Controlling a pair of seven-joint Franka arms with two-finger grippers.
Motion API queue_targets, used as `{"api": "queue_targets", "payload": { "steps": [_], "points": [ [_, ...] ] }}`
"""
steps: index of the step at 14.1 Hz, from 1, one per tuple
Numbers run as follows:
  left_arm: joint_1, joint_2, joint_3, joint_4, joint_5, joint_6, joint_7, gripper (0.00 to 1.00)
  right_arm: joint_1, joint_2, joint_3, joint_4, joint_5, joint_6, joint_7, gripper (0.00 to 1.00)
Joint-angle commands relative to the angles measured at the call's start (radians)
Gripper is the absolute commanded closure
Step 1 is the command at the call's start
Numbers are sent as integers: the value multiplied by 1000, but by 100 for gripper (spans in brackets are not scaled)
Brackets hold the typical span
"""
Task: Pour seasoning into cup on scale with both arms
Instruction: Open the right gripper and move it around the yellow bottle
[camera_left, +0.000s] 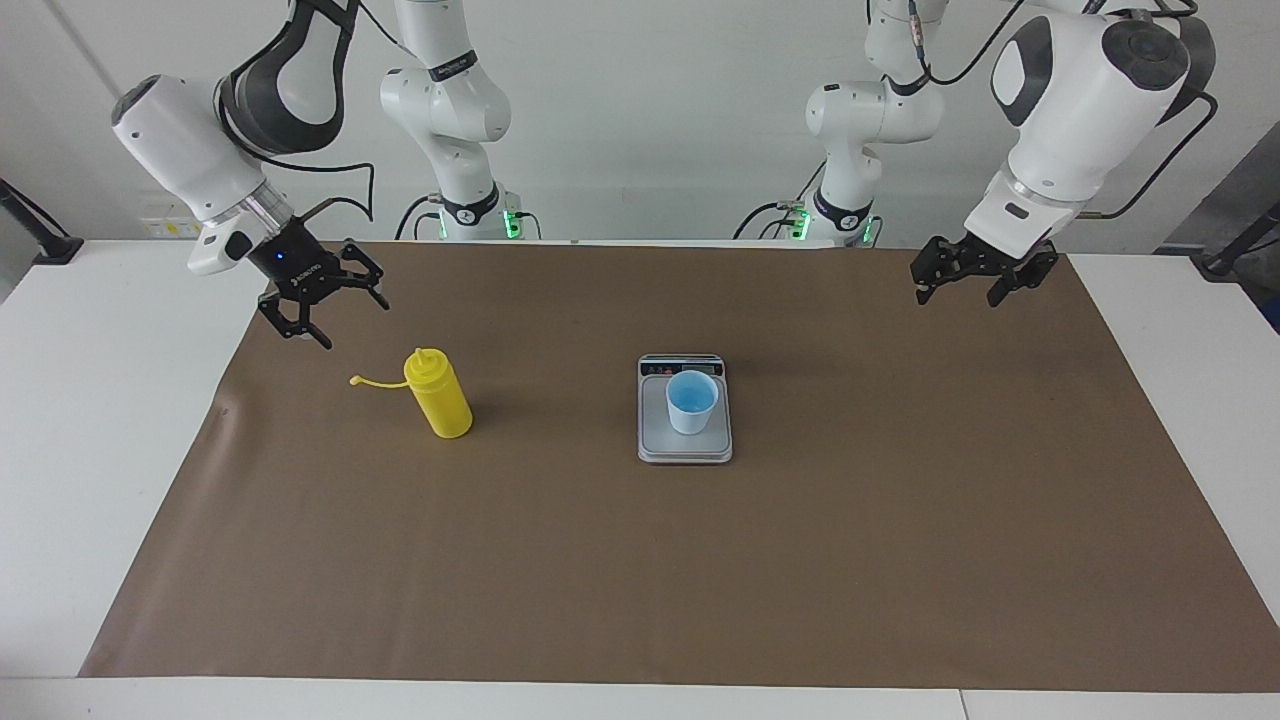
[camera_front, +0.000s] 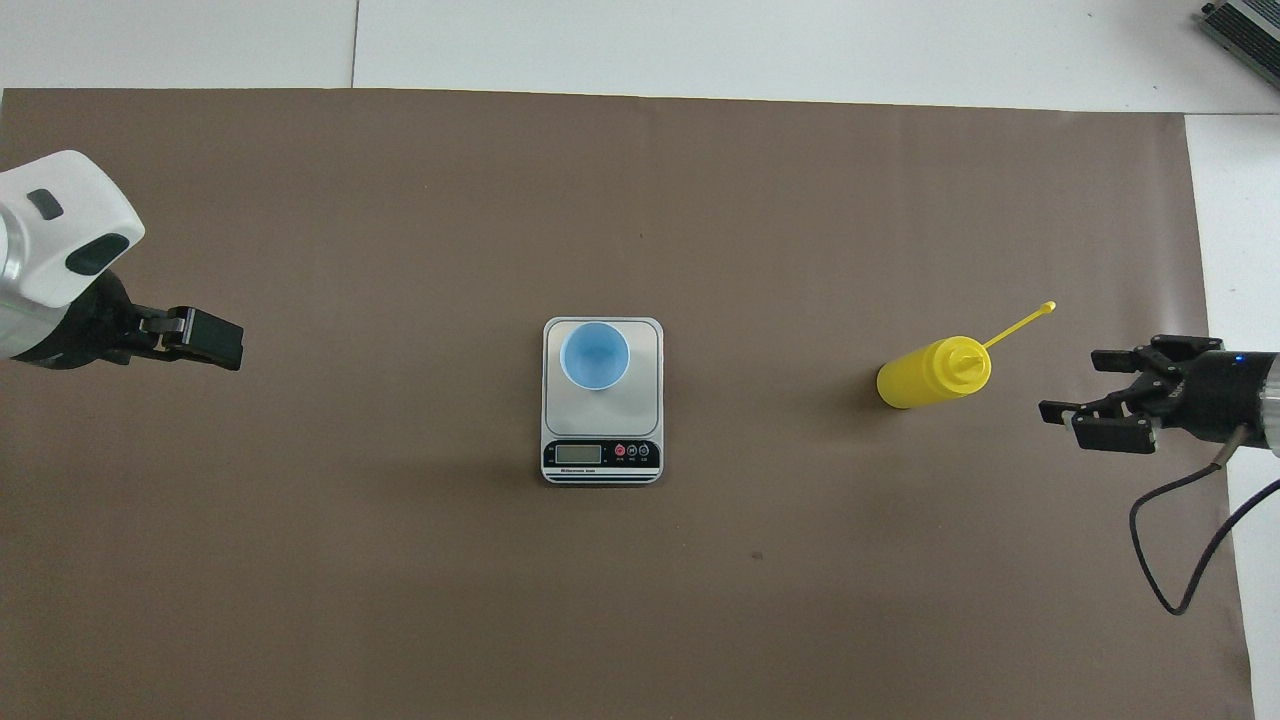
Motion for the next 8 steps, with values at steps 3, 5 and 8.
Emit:
{"api": "queue_targets", "payload": {
  "steps": [3, 5, 8],
  "points": [
    [47, -29, -10, -35, 17, 8, 26, 0, -66, 94, 6, -80, 255, 82, -560, 0],
    [76, -27, -26, -35, 17, 19, 21, 0, -68, 142, 6, -82, 354, 83, -706, 0],
    [155, -19, -117, -24, 12, 37, 17, 0, -59, 192, 6, -83, 450, 76, -840, 0]
  ]
}}
